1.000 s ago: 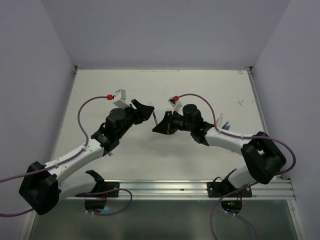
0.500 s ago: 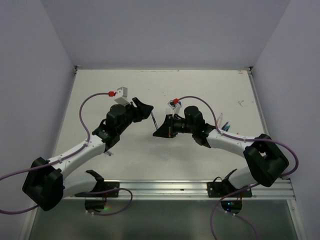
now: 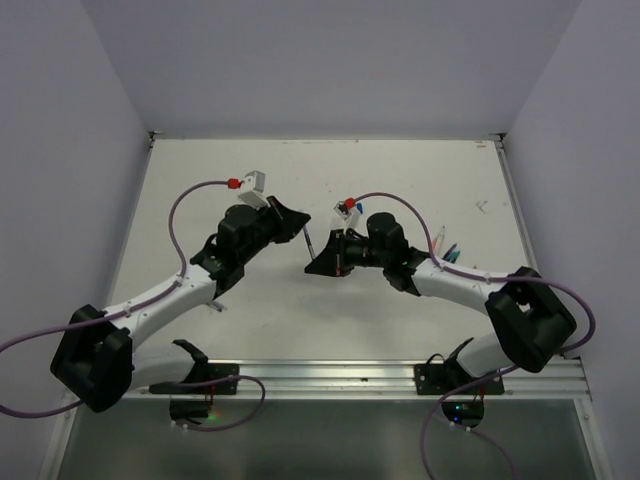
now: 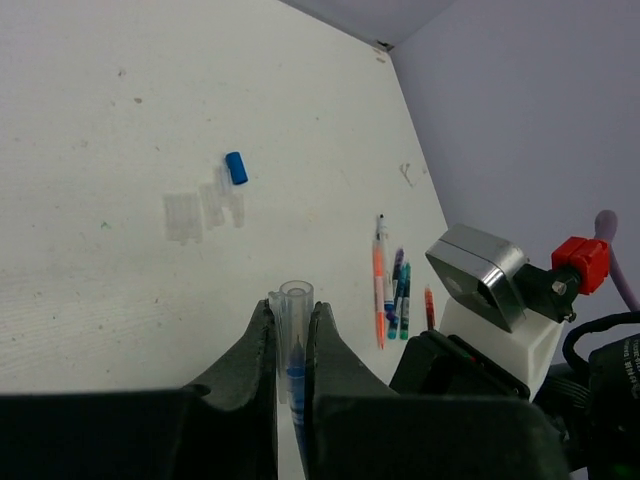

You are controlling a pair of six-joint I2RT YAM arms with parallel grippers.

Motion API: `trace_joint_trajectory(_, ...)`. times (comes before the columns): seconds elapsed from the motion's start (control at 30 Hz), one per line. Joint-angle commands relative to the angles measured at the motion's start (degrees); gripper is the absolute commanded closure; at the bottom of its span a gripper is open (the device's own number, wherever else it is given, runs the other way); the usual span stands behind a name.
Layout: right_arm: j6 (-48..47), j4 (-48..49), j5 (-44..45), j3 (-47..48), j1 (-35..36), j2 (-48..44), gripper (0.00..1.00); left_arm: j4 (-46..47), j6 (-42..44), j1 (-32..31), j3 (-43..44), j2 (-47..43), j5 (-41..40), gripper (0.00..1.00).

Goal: Open the pen caps

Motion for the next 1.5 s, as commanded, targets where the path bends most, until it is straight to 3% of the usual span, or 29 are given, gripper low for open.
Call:
trace_joint_trajectory(0.0,-2.79,-2.66,1.23,0.53,0.51,-1.08,1.00,-2.19,5.37,0.71,3.86,1.34,-2.72,1.00)
trace_joint_trajectory(0.23,-12.01,-21.12,14.76,1.24,3.31,-5.83,1.00,-14.48,9.78,0.71,14.12,7.49,-7.74,1.00)
trace_joint_trajectory(0.43,-13.87,-30.62,25.48,1.42,7.18,-10.13,1.00,-16.79,8.90,0.71,16.95,11.62,-13.71,1.00)
trace_joint_trajectory(0.5,-13.00,-32.81,27.50,0.98,7.45,-11.19,1.00,-15.66,9.16,0.71,17.31,12.94,-13.29,1.00)
trace_joint_trajectory(0.63,-9.04,-39.84,40.56,1.15,6.93,-14.18,1.00,-15.21,10.57,0.71,18.36,16.71,-8.99,1.00)
trace_joint_trajectory(0.73,-6.50,-46.26,45.34,2.29,2.46,-14.97,1.00,-15.21,10.40,0.45,18.28,20.40,-5.82,1.00)
trace_joint_trajectory(0.9,-7.18,-48.55,41.40,0.80,-11.15,-17.17,1.00,-12.94,9.78,0.27,18.28,26.21,-1.07,1.00)
trace_joint_trajectory(1.0,-8.24,-50.13,40.35,1.85,-15.30,-15.42,1.00,-11.00,9.78,0.10,19.24,29.55,1.20,1.00)
trace_joint_trajectory(1.47,-6.67,-47.77,41.40,1.94,-20.93,-6.27,1.00,-12.05,12.06,0.18,26.09,40.36,4.29,0.94)
